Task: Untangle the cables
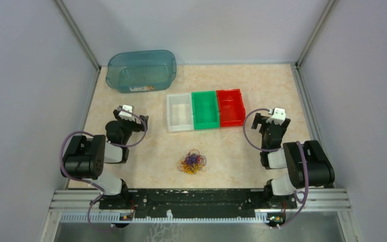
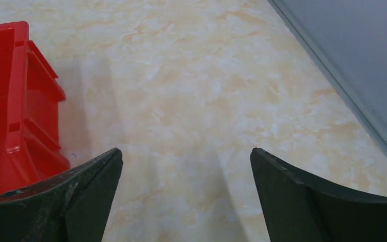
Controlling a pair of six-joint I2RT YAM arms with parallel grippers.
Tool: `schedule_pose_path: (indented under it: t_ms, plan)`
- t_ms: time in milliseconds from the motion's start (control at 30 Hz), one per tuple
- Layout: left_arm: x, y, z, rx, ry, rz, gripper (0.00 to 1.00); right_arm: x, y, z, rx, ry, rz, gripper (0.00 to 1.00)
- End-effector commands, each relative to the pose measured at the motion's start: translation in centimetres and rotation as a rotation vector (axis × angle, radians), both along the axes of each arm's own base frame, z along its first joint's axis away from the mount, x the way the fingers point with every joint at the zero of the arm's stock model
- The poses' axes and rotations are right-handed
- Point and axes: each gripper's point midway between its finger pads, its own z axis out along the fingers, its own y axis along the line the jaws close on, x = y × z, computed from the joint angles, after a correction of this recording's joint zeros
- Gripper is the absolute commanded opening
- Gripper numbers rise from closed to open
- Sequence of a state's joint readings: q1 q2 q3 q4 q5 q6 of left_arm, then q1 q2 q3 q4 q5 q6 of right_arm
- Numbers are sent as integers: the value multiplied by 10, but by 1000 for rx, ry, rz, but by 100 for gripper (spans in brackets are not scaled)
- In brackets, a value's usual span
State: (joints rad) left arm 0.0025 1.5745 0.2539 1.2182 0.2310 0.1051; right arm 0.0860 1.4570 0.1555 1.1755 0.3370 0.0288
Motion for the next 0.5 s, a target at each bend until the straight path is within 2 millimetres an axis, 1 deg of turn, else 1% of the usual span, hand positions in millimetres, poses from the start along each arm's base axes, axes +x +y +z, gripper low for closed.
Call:
schedule_pose_path:
  t_ms: [0,300,367,400,467]
  plan:
    - [0,0,1,-5,-4,2,100,9,0,24,9,-89,4,99]
    - [0,0,0,-6,-2,2,100,9,-1,24,12,-89,-4,99]
    - [1,0,0,-5,0,1,100,2,-16,25,53,-106,-92,99]
    - [1,1,0,-6,-1,3,100,-1,-18,25,72,-108,-91,99]
    - [-2,0,2,-12,-11,4,100,-1,-16,30,70,-127,-71,99]
